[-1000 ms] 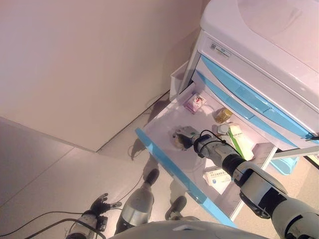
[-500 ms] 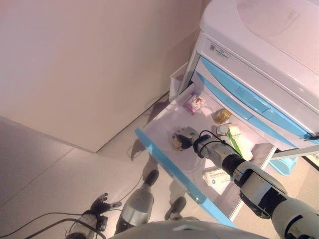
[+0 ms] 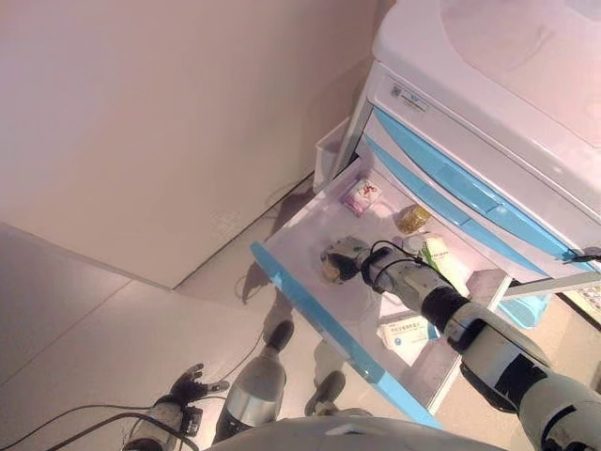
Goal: Open the drawer and pick up the medicine
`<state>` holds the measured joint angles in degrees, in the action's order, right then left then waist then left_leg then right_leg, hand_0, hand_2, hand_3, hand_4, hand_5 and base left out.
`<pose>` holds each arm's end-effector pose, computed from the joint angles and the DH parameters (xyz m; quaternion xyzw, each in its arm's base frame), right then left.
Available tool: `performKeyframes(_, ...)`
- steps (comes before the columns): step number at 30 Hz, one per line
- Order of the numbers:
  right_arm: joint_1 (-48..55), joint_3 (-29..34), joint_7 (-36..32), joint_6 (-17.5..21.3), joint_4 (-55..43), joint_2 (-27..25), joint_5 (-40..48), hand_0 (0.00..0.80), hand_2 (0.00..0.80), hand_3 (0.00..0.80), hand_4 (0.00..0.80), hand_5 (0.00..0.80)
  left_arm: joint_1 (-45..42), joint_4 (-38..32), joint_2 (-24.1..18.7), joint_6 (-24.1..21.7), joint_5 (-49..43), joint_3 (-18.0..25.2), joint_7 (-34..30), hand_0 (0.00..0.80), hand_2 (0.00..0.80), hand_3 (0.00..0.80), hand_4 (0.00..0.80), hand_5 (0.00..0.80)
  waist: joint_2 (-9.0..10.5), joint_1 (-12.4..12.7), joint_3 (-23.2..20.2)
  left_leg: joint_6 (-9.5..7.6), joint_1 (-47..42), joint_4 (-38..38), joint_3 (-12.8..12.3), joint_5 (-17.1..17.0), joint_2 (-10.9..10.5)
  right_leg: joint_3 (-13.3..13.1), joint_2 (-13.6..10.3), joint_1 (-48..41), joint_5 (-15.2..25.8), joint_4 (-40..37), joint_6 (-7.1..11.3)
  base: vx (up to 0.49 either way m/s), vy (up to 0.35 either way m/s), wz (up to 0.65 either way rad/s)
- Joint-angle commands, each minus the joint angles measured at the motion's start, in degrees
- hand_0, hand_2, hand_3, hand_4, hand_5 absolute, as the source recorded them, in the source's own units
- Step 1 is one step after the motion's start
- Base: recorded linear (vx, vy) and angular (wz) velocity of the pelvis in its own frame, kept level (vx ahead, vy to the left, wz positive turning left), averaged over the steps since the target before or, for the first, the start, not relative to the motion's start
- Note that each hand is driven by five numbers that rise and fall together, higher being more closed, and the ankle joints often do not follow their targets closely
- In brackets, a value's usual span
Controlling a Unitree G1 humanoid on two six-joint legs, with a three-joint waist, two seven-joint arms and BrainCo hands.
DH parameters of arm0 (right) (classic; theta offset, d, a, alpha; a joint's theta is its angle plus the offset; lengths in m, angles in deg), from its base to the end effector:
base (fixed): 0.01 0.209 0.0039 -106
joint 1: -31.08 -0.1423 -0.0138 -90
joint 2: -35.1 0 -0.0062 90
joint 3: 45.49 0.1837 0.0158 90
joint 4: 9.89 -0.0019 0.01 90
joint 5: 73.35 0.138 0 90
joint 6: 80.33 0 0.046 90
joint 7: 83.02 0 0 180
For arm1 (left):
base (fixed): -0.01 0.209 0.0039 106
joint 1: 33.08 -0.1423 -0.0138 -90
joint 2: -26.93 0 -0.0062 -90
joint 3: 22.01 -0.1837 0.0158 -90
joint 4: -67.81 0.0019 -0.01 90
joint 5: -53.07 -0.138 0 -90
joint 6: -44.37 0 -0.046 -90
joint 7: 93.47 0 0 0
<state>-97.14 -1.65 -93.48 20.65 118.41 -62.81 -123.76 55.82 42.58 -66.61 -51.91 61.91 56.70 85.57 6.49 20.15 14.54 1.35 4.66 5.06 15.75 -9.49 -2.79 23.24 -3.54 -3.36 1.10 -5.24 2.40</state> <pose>0.2887 -0.1244 0.0452 -0.7253 -0.0448 0.3876 0.5672 0.0853 0.2506 -0.1013 0.1283 0.5001 0.0367 0.8556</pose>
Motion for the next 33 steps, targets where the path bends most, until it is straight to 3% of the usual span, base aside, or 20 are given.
performKeyframes(1, -1.06, -3.96, -15.33, -2.70, -14.07, -7.88, 12.55, 0.800, 0.800, 0.800, 0.800, 0.800, -0.80, 1.87, -2.91, 1.46, -2.08, 1.42, -0.37, 0.000, 0.000, 0.000, 0.000, 0.000, 2.03, -2.13, -2.49, -0.77, -1.87, -0.06, -3.67, 6.50, -0.58, -2.04, -0.70, -0.83, -1.11, 2.53, 2.19, 0.032, -0.013, -0.24)
performKeyframes(5, -1.48, -1.40, -29.44, -4.50, -26.96, -17.11, 24.96, 0.800, 0.800, 0.800, 0.800, 0.800, -1.41, 2.65, -3.62, 2.08, -2.71, 3.22, -0.41, 0.000, 0.000, 0.000, 0.000, 0.000, 3.02, -4.27, -3.96, -0.69, -2.80, -0.06, -5.42, 6.77, -0.12, -3.40, -0.66, -1.04, -0.55, 2.38, 2.48, 0.044, 0.003, -0.25)
performKeyframes(7, -4.23, 0.84, -37.20, -5.85, -34.08, -23.48, 35.98, 0.800, 0.800, 0.800, 0.800, 0.800, -1.97, 3.32, -3.87, 1.97, -2.89, 4.09, -0.06, 0.000, 0.000, 0.000, 0.000, 0.000, 3.58, -5.80, -5.44, -0.74, -3.59, -0.06, -6.82, 7.05, 0.10, -4.83, -0.61, -1.13, -0.25, 2.36, 2.63, 0.065, 0.028, -0.31)
performKeyframes(12, -11.08, 6.51, -41.29, -9.99, -41.35, -29.98, 56.39, 0.800, 0.800, 0.800, 0.800, 0.800, -2.57, 4.07, -3.99, 1.59, -3.50, 4.52, 0.60, 0.000, 0.000, 0.000, 0.000, 0.000, 3.86, -8.41, -7.82, -0.84, -4.94, -0.06, -9.15, 7.69, 0.22, -7.38, -0.56, -1.01, 0.29, 2.49, 2.95, 0.031, 0.031, -0.39)
performKeyframes(15, -14.56, 10.97, -38.01, -10.07, -41.94, -31.31, 64.51, 0.800, 0.800, 0.800, 0.800, 0.800, -2.81, 4.44, -3.66, 1.25, -3.25, 4.54, 0.65, 0.000, 0.000, 0.000, 0.000, 0.000, 3.37, -9.69, -9.23, -0.94, -5.77, -0.06, -10.25, 8.20, 0.17, -8.86, -0.63, -1.05, 0.50, 2.53, 3.11, 0.038, 0.035, -0.32)
performKeyframes(20, -17.00, 17.61, -29.18, -7.98, -38.23, -32.27, 70.05, 0.800, 0.800, 0.800, 0.800, 0.800, -3.29, 4.24, -2.77, 0.68, -3.30, 3.76, 0.74, 0.000, 0.000, 0.000, 0.000, 0.000, 2.40, -10.92, -10.63, -1.13, -6.96, -0.06, -11.31, 8.89, 0.04, -10.17, -0.66, -1.43, 0.59, 2.65, 3.17, 0.039, 0.028, -0.14)
performKeyframes(25, -17.75, 23.10, -19.25, -6.55, -32.00, -34.12, 70.45, 0.800, 0.800, 0.800, 0.800, 0.800, -3.77, 4.40, -2.12, 0.74, -3.37, 3.00, 0.24, 0.000, 0.000, 0.000, 0.000, 0.000, 1.37, -11.77, -11.45, -1.34, -8.01, -0.06, -11.76, 9.35, -0.21, -10.51, -0.68, -2.04, 0.34, 2.95, 3.05, 0.039, 0.027, -0.01)
performKeyframes(33, -23.26, 24.23, -8.83, -9.69, -17.39, -37.80, 71.45, 0.800, 0.800, 0.800, 0.800, 0.800, -4.06, 6.18, -1.91, 1.35, -3.26, 1.70, -0.09, 0.000, 0.000, 0.000, 0.000, 0.000, 1.20, -11.29, -11.53, -1.38, -8.85, -0.06, -11.49, 9.83, -0.56, -9.72, -0.46, -2.85, -0.32, 3.08, 2.57, 0.029, -0.002, 0.01)
